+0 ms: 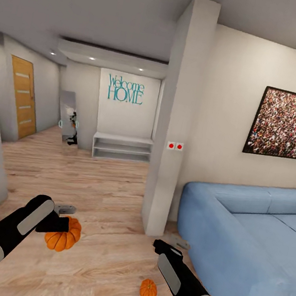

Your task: Place each of the two pumpkins and all three candles from the living room inside a cabinet in the living room (use any cabinet), then make sure every cabinet is closed, and position the cauldron so it is next to a table in the living room.

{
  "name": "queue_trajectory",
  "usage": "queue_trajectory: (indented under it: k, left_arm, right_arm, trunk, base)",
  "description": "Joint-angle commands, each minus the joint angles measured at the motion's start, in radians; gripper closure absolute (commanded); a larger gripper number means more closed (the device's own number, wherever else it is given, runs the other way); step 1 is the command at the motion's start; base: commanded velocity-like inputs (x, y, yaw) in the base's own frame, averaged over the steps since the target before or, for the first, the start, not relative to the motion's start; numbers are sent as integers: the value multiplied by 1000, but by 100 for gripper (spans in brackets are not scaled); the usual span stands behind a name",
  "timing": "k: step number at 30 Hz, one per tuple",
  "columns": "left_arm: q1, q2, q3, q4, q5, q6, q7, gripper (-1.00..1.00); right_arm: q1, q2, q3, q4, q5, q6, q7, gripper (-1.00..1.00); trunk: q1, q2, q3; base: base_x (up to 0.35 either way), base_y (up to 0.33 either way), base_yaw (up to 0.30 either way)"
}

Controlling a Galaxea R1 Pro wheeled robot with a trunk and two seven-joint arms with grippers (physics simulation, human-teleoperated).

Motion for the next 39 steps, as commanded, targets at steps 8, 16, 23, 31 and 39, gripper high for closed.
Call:
queue_trajectory:
  k: [8,16,23,31,39]
  left_arm:
    - [-1,2,-5,0,6,-5,11,100]
    - [-1,2,-3,1,6,-7,10,100]
    - [-1,2,-3,2,6,-7,10,100]
    - [-1,2,-3,-1,6,-8,12,100]
    - [-1,6,-1,-16,6,-9,12,100]
  right_arm:
    - [-1,-1,5,-1,-3,4,-7,-100]
    - [-1,0,6,-1,-2,4,-7,-100]
    - [-1,1,6,-1,-2,4,-7,-100]
    - [-1,0,6,-1,-2,4,-7,-100]
    - [-1,-1,5,-1,-2,4,-7,-100]
  trunk:
    - [0,-1,-2]
    - [0,-1,-2]
    - [0,-1,-2]
    - [0,-1,-2]
    - [0,-1,-2]
  base:
    - [202,-202,-52]
    - [247,130,-3]
    - [229,255,0]
    - [132,132,0]
    - [9,9,0]
